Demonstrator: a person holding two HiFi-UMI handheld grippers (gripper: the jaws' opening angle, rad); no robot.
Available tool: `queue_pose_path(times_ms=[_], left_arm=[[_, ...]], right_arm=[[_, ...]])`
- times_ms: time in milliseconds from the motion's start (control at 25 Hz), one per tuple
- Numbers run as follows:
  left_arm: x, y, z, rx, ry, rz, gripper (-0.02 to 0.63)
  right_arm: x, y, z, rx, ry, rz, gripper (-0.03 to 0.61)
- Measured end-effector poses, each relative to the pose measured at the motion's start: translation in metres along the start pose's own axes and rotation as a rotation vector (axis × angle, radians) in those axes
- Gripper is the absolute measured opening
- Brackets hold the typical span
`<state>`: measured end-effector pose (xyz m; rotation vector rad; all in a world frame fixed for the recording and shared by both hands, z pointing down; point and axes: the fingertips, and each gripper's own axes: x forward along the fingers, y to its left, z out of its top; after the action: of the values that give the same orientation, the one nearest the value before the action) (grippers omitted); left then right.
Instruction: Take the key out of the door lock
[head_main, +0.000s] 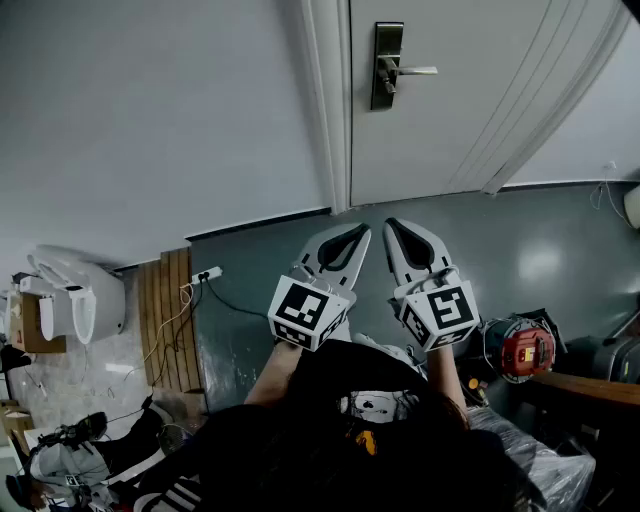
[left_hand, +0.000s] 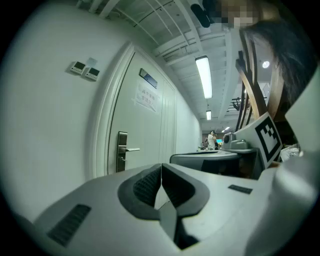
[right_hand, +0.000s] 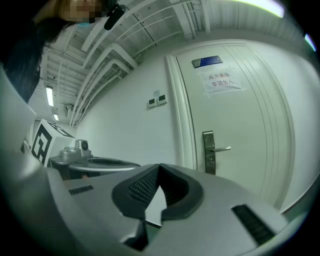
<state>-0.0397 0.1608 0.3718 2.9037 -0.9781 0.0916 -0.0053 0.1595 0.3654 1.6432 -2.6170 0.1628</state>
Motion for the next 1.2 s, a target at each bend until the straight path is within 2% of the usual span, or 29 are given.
queue_pose_path(times_ms=[360,680,1200], left_arm=[[-0.002,-0.017,0.002,0.008,0.003,0.005,0.009],[-0.004,-0.022,-0.001,0.02,0.022,0.012,0.009],[0.008,0.002,-0.01,0.012,0.049,0.021,0.009]], right_arm=[[-0.019,-0.005,0.004,-0.036,-0.02,-0.015,0.004],[-0.024,-0.008,0.002,0.026,-0.047,0.008,0.005],[0.005,-0.022,-0.006,0.077,-0.034,0.02,0.005]])
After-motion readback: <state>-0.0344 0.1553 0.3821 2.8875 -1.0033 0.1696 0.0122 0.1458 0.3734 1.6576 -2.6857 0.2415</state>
